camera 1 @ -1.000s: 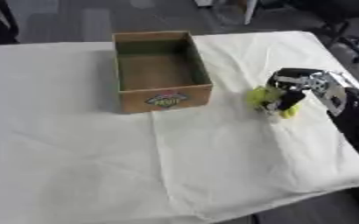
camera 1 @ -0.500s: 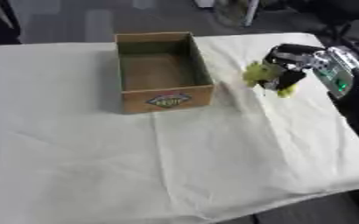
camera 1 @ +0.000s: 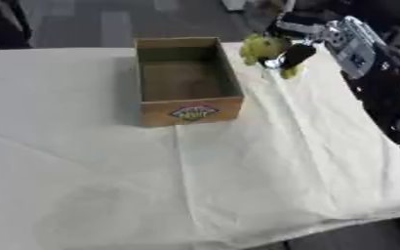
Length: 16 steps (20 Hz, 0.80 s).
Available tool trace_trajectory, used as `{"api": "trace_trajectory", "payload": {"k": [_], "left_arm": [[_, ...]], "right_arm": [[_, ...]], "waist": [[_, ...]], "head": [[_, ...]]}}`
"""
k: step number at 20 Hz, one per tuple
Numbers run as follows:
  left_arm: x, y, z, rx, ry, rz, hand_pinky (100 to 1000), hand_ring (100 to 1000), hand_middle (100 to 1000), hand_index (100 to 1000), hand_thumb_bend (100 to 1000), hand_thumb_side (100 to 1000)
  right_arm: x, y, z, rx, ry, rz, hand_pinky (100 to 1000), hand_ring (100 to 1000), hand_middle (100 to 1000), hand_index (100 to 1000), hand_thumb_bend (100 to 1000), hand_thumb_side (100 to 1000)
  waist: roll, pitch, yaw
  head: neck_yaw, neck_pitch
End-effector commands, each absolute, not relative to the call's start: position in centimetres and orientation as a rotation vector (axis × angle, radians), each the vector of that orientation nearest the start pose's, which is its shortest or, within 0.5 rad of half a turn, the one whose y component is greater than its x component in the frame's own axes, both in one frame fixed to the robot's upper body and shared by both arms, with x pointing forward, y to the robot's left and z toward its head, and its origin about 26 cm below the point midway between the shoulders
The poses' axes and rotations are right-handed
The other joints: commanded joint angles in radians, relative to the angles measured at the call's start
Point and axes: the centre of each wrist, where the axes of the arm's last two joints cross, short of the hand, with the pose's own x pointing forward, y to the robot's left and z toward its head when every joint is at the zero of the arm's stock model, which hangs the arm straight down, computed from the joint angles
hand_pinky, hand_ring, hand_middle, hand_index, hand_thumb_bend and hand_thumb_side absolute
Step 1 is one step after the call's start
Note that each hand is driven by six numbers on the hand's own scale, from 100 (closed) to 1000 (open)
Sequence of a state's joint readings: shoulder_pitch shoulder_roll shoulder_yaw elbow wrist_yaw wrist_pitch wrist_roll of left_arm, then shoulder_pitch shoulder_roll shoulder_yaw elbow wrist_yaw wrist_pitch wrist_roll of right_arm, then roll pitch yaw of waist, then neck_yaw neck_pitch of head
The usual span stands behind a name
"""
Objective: Pick up objects on the table and place them in the box.
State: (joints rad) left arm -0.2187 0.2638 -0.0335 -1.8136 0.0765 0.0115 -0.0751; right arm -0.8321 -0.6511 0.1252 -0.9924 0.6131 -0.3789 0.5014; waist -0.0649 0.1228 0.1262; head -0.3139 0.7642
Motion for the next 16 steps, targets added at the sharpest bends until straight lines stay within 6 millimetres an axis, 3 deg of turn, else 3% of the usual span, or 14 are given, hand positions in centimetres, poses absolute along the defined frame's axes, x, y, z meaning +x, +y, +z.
{"api": "trace_trajectory", "payload": {"k": [1, 6, 11, 16], "left_arm": [[31.6, 25.7, 13.8, -0.022, -2.023, -0.361, 612, 796, 585, 722, 317, 581], [31.8, 25.2, 14.3, -0.045, -2.043, -0.372, 612, 795, 585, 722, 319, 580], [32.0, 24.5, 14.9, -0.078, -2.060, -0.387, 612, 795, 584, 722, 320, 579], [32.1, 24.1, 15.2, -0.095, -2.070, -0.399, 611, 795, 584, 721, 320, 579]], "right_arm": [[45.4, -36.4, 22.4, -0.743, -1.493, 1.540, 321, 343, 378, 492, 100, 298], [46.1, -35.4, 22.5, -0.835, -1.540, 1.513, 352, 374, 406, 519, 100, 309], [46.7, -35.1, 21.2, -0.942, -1.529, 1.461, 400, 425, 455, 551, 107, 326], [47.3, -34.8, 19.7, -1.035, -1.541, 1.417, 434, 470, 499, 604, 188, 344]], "waist": [[0.004, -0.009, 0.012], [0.003, 0.003, 0.061], [0.004, 0.018, 0.111], [0.005, 0.031, 0.148]], "head": [[-0.010, 0.006], [-0.029, 0.006], [-0.054, 0.005], [-0.074, -0.001]]}}
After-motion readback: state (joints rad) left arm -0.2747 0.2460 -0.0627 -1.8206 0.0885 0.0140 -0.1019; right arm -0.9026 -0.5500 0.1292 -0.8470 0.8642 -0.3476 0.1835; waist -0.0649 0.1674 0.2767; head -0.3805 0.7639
